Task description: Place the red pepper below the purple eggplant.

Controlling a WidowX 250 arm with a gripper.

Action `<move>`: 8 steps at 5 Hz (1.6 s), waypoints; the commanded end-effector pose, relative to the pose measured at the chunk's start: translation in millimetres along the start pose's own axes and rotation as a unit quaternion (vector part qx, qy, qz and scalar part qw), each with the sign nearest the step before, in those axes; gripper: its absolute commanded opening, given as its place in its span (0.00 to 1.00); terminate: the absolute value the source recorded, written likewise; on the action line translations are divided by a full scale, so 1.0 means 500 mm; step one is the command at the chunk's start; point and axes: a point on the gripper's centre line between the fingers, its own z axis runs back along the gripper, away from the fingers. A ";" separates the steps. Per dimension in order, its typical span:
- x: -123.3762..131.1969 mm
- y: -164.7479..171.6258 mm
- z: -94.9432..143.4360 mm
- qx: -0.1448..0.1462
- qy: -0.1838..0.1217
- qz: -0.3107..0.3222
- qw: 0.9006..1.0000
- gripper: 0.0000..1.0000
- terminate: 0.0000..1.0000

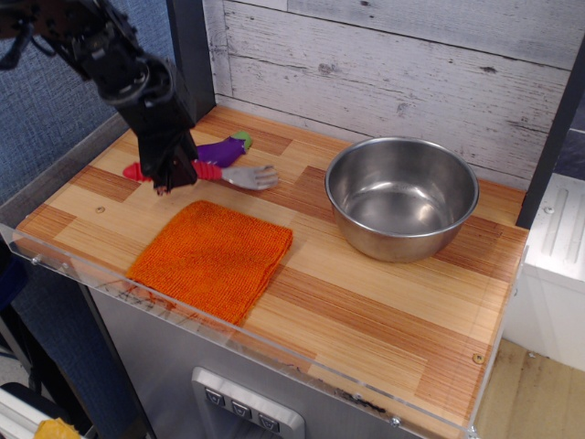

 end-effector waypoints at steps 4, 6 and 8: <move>-0.007 0.013 -0.041 -0.021 0.002 -0.012 1.000 1.00 0.00; 0.003 0.023 -0.010 -0.007 0.003 -0.011 1.000 1.00 0.00; 0.034 0.047 0.046 0.016 -0.026 -0.023 0.999 1.00 0.00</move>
